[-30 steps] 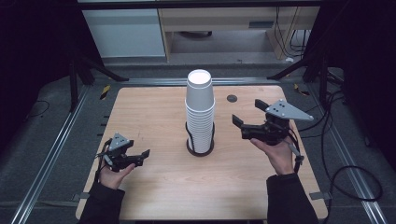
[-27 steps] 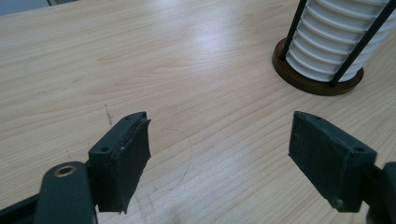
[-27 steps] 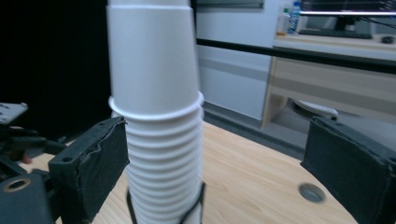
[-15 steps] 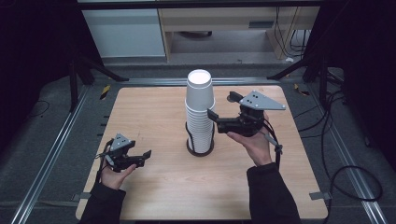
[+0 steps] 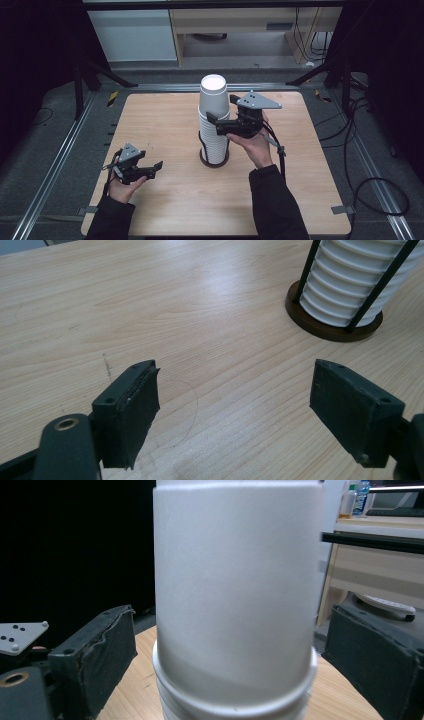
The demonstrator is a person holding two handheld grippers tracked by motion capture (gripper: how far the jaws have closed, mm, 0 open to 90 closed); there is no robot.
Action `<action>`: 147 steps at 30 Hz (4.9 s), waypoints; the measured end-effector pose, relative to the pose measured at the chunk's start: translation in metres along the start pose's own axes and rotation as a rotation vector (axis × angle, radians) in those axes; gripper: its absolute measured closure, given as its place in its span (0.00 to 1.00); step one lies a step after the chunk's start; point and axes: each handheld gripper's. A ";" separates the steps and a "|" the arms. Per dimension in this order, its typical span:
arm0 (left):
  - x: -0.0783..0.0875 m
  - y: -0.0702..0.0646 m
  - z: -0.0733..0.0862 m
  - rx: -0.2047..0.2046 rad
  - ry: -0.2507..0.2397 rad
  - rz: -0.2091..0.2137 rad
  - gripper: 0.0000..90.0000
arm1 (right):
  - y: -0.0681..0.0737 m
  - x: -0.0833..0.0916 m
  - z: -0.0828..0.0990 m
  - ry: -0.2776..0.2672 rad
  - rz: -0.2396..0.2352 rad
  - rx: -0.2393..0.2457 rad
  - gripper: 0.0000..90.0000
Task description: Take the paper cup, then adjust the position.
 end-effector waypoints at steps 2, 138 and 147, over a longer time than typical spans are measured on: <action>0.000 0.000 0.000 0.000 0.000 0.002 0.21 | 0.000 -0.004 0.001 0.001 -0.003 0.000 0.07; 0.000 -0.015 -0.005 -0.041 0.006 0.104 0.22 | -0.013 0.087 0.076 0.229 -0.016 0.089 0.14; 0.001 -0.021 -0.007 -0.061 0.019 0.137 0.23 | -0.005 0.081 0.088 0.284 -0.069 0.107 0.14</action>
Point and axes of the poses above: each handheld gripper's, and its own axes: x roughly backward along the jaws, z roughly out of its underside, y roughly to its left, and after that the axes turned 4 degrees about -z, right-handed
